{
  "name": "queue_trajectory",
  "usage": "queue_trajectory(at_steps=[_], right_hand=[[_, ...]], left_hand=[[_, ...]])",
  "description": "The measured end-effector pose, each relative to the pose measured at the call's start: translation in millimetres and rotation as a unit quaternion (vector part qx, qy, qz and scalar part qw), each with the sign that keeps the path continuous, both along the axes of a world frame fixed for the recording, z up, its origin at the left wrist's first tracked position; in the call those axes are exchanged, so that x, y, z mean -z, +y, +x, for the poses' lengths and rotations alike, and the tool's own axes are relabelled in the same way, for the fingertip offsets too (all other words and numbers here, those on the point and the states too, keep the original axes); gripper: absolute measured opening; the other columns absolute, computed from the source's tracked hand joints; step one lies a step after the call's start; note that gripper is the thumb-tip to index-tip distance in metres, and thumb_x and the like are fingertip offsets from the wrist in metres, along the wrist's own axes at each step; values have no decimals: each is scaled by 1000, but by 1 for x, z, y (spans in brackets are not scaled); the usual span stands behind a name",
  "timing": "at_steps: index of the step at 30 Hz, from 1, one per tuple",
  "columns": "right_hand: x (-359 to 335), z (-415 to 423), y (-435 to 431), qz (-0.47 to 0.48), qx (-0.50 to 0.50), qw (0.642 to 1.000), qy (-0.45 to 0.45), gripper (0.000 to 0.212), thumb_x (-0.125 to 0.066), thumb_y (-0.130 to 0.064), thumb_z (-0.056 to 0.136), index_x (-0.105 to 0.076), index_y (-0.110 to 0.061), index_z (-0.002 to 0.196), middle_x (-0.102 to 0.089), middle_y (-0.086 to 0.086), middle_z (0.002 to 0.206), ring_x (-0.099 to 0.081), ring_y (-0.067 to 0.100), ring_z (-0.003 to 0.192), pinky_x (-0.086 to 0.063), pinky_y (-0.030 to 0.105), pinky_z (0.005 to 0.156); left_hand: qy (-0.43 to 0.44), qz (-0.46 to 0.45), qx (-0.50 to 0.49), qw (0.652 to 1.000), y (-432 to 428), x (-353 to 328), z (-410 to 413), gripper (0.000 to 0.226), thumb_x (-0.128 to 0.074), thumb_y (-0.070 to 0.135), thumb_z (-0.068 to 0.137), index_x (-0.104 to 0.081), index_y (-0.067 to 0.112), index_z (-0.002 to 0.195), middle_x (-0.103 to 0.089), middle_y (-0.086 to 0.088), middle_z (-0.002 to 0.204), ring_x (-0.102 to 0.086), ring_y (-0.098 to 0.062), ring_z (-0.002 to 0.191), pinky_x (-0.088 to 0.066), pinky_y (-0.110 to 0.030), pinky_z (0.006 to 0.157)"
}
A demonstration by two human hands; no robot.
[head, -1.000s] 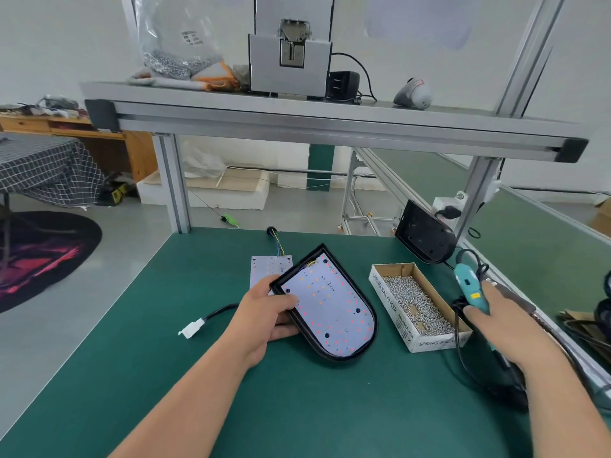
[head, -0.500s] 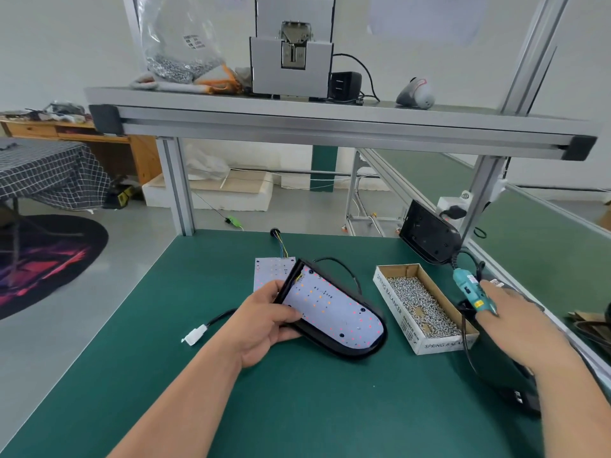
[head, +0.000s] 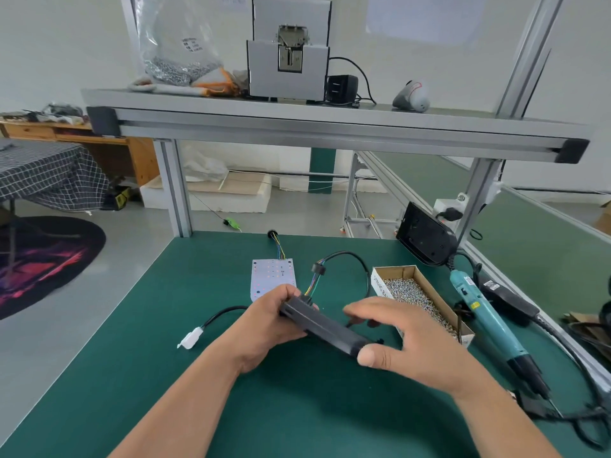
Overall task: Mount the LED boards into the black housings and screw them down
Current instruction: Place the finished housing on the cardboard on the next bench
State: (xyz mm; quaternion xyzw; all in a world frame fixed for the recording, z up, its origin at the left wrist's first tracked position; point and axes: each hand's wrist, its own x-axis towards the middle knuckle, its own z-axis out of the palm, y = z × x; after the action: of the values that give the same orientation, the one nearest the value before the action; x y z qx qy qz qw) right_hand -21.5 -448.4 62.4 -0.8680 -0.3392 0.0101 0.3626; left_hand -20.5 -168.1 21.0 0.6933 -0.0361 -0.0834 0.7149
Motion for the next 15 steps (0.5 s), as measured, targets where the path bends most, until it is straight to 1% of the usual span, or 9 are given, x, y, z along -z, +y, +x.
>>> queue_trajectory(at_steps=[1, 3, 5, 6, 8, 10, 11, 13, 15], right_hand=[[0, -1, 2, -5, -11, 1000, 3, 66, -73, -76, 82, -64, -42, 139, -61, -28, 139, -56, 1, 133, -45, 26, 108], [0, -5, 8, -20, -34, 999, 10, 57, -77, -62, 85, -62, -49, 138, -57, -33, 143, -51, -4, 137, -37, 15, 111], [0, -7, 13, -29, -53, 998, 16, 58, -79, -50, 85, -58, -53, 139, -54, -34, 144, -49, -6, 138, -33, 9, 111], [-1, -8, 14, -33, -56, 998, 25, 59, -79, -46, 84, -58, -53, 139, -54, -34, 145, -48, -6, 139, -34, 11, 113], [-3, -7, 11, -34, -63, 996, 48, 60, -79, -42, 84, -60, -49, 140, -54, -32, 146, -47, -4, 141, -34, 22, 116], [-6, -7, 4, -34, -66, 995, 64, 61, -79, -39, 83, -61, -48, 140, -54, -32, 147, -47, -4, 142, -33, 27, 118], [-7, -6, 1, -35, -67, 995, 68, 62, -79, -39, 82, -60, -50, 140, -53, -32, 147, -46, -4, 142, -33, 27, 118], [-8, -5, -4, -46, -74, 994, 70, 66, -77, -38, 81, -55, -55, 141, -51, -33, 149, -44, -4, 143, -31, 22, 118], [-6, -3, -5, -72, -82, 992, 60, 70, -76, -36, 81, -52, -56, 144, -46, -34, 151, -41, -4, 145, -29, 12, 115]], left_hand=[[-11, 4, 6, 1000, 0, 0, -1, 16, -62, -14, 98, -53, -4, 107, -72, -22, 118, -68, -28, 106, -58, -42, 100], [-10, -12, 18, 1000, 0, 1, 1, 11, -53, -6, 105, -51, -10, 115, -73, -14, 119, -63, -23, 105, -52, -36, 97], [20, -64, 30, 997, 0, -2, 2, 23, -49, 8, 109, -61, -3, 125, -71, -10, 129, -63, -23, 112, -48, -39, 107], [32, -82, 40, 995, 1, -3, 3, 27, -49, 11, 109, -64, 4, 131, -70, -8, 136, -64, -23, 121, -45, -41, 114], [32, -95, 72, 992, 5, -2, 3, 42, -49, -2, 107, -60, 14, 144, -67, -2, 145, -59, -19, 137, -43, -40, 121], [18, -107, 115, 987, 9, -1, 1, 64, -43, -22, 98, -56, 15, 149, -60, -5, 153, -55, -20, 141, -46, -37, 115], [12, -120, 131, 984, 10, -1, 0, 70, -39, -25, 92, -57, 12, 150, -55, -11, 157, -53, -23, 141, -47, -35, 111], [10, -151, 140, 978, 13, -3, 1, 76, -37, -18, 78, -58, 4, 148, -52, -18, 157, -50, -28, 140, -44, -40, 111], [31, -176, 132, 975, 16, -3, 3, 73, -42, -6, 74, -59, 0, 145, -57, -21, 152, -48, -38, 146, -36, -55, 121]])
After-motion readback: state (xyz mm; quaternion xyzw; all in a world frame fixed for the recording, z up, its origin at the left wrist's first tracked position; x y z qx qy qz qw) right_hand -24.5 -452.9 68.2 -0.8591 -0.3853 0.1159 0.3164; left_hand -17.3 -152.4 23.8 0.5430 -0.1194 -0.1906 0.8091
